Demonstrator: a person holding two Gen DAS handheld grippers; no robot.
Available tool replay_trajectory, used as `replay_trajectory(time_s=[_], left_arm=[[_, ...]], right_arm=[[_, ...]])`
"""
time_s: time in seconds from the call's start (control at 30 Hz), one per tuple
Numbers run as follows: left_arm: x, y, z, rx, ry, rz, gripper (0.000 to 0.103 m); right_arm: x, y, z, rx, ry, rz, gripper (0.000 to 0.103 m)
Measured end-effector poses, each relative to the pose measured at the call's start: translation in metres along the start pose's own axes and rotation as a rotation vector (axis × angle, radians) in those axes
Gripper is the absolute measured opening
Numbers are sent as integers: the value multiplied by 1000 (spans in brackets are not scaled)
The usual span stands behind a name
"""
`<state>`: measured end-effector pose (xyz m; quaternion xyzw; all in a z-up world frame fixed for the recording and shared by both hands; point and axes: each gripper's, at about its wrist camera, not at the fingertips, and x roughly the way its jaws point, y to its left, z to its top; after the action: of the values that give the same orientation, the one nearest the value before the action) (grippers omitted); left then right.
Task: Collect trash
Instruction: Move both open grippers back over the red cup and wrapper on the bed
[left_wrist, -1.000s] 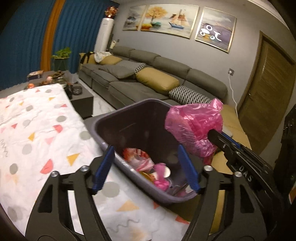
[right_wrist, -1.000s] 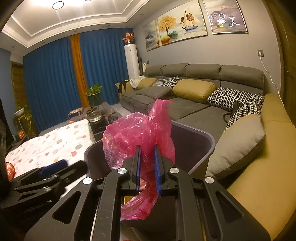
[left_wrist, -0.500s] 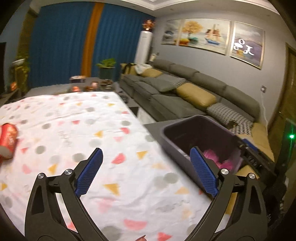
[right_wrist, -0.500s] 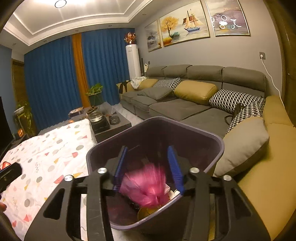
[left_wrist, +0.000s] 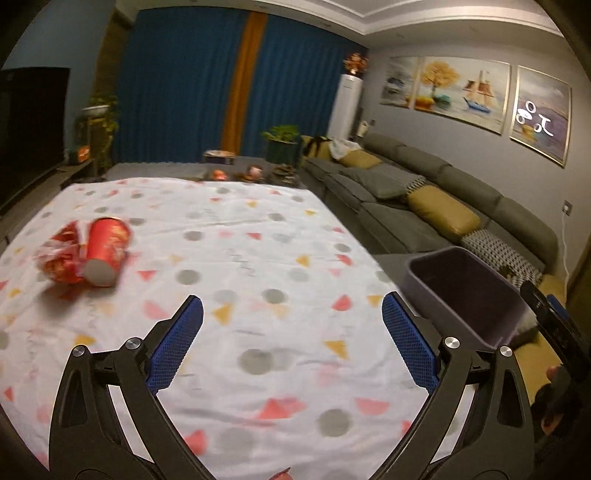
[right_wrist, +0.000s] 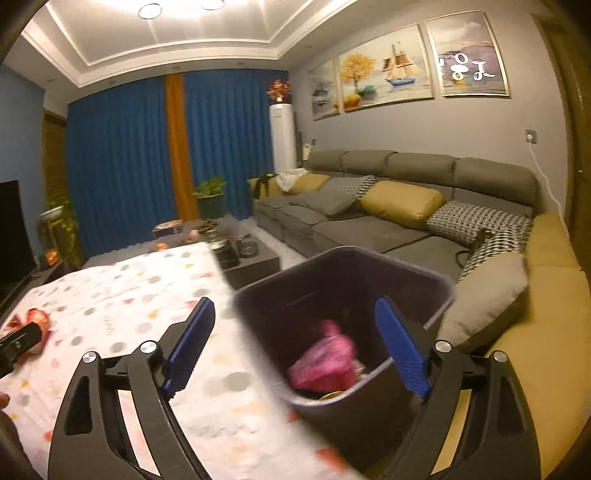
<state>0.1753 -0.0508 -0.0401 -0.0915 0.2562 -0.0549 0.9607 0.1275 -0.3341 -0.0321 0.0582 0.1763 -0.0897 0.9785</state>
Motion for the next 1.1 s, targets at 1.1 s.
replay_trajectory(time_s=[1.1], left_arm=[[-14, 230, 19, -134, -13, 355, 96]], right_arm=[[6, 261, -28, -200, 96, 438, 86]])
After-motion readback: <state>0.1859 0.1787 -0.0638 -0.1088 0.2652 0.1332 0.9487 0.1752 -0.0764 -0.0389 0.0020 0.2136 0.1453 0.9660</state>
